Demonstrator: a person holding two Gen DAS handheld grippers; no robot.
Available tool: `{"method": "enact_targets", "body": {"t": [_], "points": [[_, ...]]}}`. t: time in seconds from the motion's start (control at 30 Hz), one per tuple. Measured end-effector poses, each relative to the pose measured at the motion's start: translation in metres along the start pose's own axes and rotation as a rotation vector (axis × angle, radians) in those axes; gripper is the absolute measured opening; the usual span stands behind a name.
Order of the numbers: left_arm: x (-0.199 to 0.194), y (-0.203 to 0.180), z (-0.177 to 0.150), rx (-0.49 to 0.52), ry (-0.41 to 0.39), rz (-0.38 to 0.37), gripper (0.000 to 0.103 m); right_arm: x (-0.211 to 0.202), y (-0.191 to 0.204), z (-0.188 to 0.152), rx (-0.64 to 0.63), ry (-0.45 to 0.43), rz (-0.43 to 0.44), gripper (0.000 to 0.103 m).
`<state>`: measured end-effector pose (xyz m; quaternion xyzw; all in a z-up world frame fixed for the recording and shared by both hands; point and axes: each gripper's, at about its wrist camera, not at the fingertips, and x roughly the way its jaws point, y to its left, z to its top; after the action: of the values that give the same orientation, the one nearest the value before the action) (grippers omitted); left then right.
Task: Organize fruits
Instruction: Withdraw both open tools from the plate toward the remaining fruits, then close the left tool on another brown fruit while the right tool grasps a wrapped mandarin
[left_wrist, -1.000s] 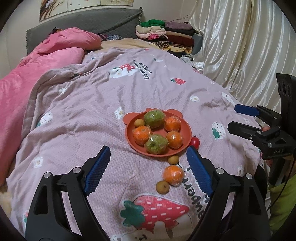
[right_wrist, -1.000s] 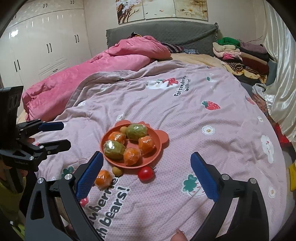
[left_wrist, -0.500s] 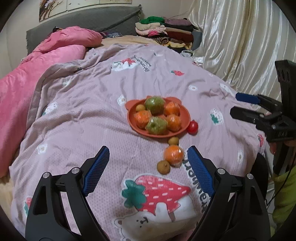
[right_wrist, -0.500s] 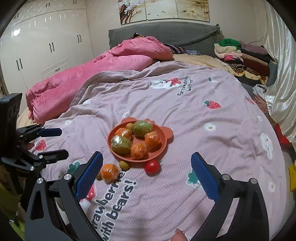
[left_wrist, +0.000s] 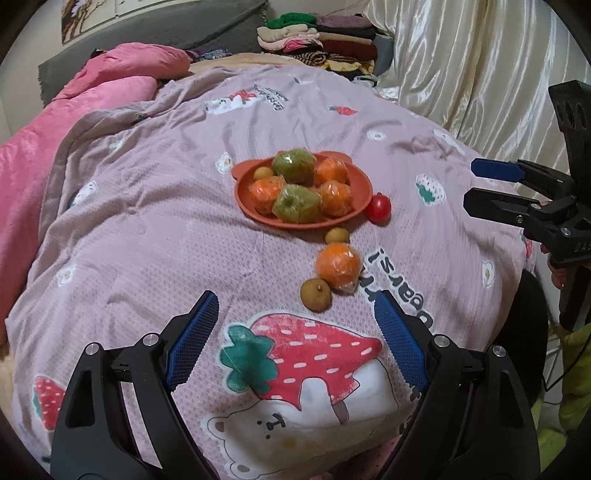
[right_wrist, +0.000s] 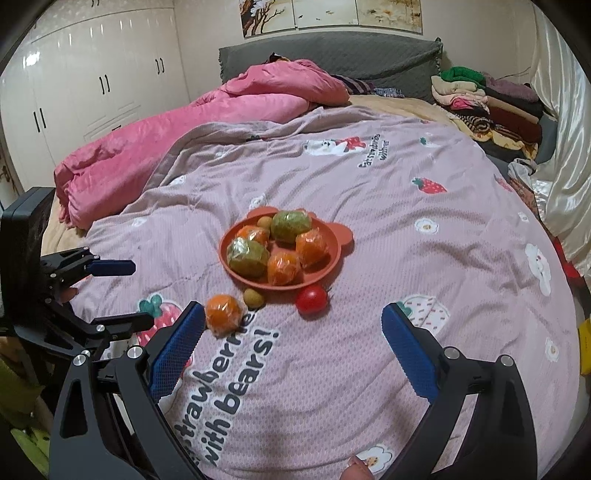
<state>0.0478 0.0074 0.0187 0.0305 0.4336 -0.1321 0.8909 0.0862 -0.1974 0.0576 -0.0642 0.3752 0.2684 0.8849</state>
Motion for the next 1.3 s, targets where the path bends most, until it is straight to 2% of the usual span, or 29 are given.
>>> {"method": "enact_targets", "body": {"t": [0.17,0.8,1.13,1.2,1.3], "points": [[0.008,-0.002,-0.005,0.005,0.020,-0.006,0.079,0.005,-0.001,-0.009,0.008,0.022,0.002,0.096],[0.047,-0.004,-0.006,0.044,0.103,-0.050,0.041,0.024,-0.003,-0.026,0.033,0.071,0.040,0.096],[0.062,-0.008,0.002,0.078,0.110,-0.083,0.030,0.042,-0.001,-0.028,0.031,0.101,0.062,0.096],[0.065,-0.008,0.004,0.087,0.111,-0.086,0.021,0.045,0.001,-0.027,0.028,0.105,0.066,0.095],[0.069,-0.008,0.006,0.092,0.121,-0.095,0.019,0.048,0.004,-0.025,0.021,0.108,0.076,0.095]]}}
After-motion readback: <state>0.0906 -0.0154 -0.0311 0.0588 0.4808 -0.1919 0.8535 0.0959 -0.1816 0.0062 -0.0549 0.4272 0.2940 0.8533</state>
